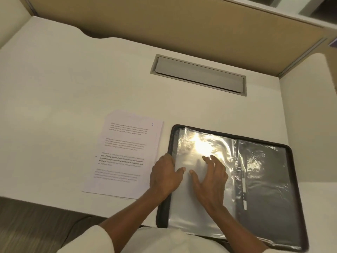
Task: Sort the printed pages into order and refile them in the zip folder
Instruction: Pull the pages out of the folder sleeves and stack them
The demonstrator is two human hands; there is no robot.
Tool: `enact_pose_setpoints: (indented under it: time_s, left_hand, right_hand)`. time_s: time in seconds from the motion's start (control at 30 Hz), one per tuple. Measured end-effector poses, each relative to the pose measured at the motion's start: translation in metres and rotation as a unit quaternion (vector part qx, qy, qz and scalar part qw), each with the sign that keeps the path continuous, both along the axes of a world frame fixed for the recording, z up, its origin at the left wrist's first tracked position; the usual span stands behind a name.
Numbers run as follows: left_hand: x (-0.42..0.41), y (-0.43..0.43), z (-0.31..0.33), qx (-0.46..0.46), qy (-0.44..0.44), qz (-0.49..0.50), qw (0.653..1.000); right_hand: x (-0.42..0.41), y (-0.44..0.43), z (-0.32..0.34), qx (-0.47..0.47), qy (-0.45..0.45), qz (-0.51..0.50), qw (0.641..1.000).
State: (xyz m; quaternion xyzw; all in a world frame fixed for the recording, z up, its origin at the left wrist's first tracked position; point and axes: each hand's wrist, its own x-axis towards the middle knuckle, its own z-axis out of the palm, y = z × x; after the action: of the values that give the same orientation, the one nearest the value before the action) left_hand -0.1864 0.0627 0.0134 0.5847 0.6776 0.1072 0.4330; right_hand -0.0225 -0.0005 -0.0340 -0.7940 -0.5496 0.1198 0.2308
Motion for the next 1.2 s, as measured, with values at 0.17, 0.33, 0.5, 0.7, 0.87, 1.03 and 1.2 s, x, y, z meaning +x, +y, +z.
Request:
enact_pose_setpoints:
  time_s: [0.17,0.33,0.5,0.7,0.87,1.03,1.2]
  left_hand:
    - [0.023,0.002,-0.007,-0.061,0.007,0.013,0.998]
    - [0.04,0.006,-0.009,-0.138,-0.008,0.066,0.988]
    - [0.046,0.012,-0.011,-0.149,0.046,0.076,0.985]
    - [0.059,0.006,-0.01,-0.12,0.147,0.048,0.981]
    - [0.076,-0.012,0.003,-0.074,0.103,0.077,0.989]
    - [0.088,-0.02,0.025,0.006,0.099,0.063,0.993]
    - [0.112,-0.021,0.058,0.059,-0.012,0.07,0.996]
  right_hand:
    - [0.036,-0.019,-0.007,-0.048,-0.047,-0.035,0.997]
    - [0.07,-0.033,-0.011,-0.054,-0.047,-0.045,0.996]
    - [0.083,-0.042,-0.015,-0.045,-0.025,-0.015,0.999]
    - [0.098,-0.044,-0.015,-0.036,-0.009,-0.002,0.999]
    - [0.111,-0.046,-0.013,-0.027,-0.015,0.034,0.999]
    - [0.122,-0.047,-0.008,-0.036,0.027,0.06,0.997]
    - [0.126,-0.049,0.015,-0.035,0.203,0.018,0.978]
